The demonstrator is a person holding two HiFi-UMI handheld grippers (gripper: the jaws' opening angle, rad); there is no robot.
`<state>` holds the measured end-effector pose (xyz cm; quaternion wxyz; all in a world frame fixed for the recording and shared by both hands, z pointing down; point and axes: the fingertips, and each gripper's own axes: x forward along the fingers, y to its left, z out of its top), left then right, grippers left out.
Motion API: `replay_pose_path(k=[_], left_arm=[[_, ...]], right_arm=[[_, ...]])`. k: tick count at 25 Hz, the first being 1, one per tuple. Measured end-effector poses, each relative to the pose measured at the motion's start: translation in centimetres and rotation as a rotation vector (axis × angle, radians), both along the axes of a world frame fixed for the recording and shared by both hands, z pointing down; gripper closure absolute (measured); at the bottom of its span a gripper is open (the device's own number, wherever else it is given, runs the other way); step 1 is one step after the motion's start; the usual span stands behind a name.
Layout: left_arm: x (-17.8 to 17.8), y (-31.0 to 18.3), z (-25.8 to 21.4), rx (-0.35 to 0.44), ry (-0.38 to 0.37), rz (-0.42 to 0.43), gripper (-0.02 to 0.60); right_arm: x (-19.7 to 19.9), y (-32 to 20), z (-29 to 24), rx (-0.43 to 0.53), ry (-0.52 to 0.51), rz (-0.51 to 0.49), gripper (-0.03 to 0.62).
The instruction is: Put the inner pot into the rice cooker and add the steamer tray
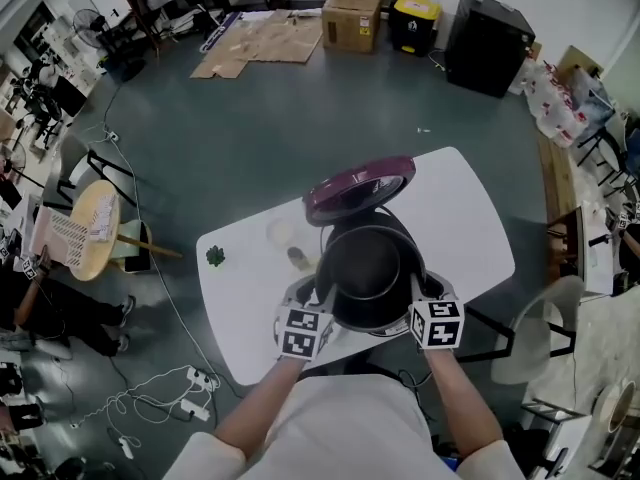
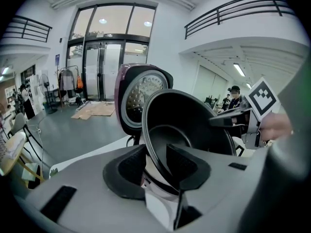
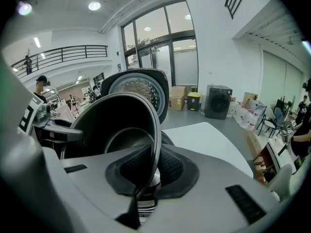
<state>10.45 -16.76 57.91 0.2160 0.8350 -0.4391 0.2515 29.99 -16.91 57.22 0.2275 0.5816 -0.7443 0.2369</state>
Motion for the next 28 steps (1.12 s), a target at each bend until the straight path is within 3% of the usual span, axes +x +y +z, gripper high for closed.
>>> replay_pose_path(k=[12,28], left_arm=[[3.0,-2.4,4.4,-0.083,-0.017,0.003,0.435],[3.5,-3.6,10.5,-0.234,-0.172,0.036,0.436]], right_arm=[[2.9,-2.7,4.3,-0.078,0.021,-0.019,0.547],[2.9,-5.4,10.0,-0.232,0.084,-0.125,0.536]])
